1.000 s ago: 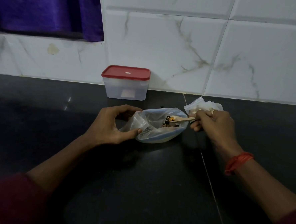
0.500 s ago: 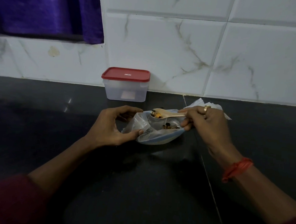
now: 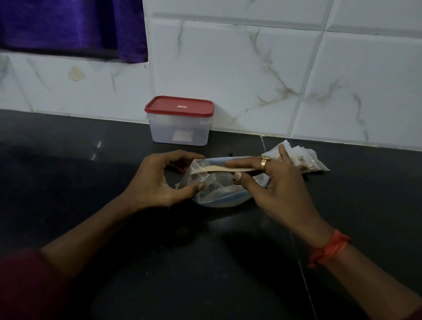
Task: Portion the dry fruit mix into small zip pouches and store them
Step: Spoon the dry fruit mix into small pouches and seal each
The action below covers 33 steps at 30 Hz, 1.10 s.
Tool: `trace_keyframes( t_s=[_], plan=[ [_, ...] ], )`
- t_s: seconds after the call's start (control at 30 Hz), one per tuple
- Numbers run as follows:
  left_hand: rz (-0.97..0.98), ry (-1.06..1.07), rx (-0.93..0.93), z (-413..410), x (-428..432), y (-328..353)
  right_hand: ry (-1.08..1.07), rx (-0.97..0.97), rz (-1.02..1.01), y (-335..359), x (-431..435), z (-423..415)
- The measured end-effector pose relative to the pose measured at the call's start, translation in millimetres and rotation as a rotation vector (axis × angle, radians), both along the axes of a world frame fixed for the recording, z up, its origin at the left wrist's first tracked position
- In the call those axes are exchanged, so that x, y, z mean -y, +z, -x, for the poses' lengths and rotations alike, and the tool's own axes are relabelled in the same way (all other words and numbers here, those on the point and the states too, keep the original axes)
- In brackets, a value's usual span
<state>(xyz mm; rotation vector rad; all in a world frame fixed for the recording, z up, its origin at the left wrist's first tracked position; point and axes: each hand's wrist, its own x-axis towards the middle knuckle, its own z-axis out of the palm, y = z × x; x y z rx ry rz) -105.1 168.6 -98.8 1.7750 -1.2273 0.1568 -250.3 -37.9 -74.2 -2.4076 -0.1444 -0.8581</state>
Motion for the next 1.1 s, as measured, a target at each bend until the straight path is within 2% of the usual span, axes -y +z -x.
trace_keyframes(
  t_s=[0.27, 0.5, 0.63, 0.73, 0.87, 1.1],
  plan=[
    [0.008, 0.033, 0.000, 2, 1, -1, -0.100, 0.029, -0.164, 5, 1, 3],
    [0.003, 0.024, -0.021, 2, -1, 0, -0.101, 0.045, -0.321, 4, 6, 3],
    [-0.014, 0.014, -0.035, 3, 0, 1, -0.168, 0.113, -0.224, 8, 8, 4],
    [-0.048, -0.018, -0.044, 3, 0, 1, -0.307, 0.156, -0.035, 9, 24, 5],
    [-0.068, -0.026, -0.037, 2, -1, 1, -0.411, 0.041, 0.223, 2, 47, 4],
    [-0.074, -0.025, -0.045, 1, 0, 1, -0.387, -0.176, 0.204, -8, 51, -3]
  ],
)
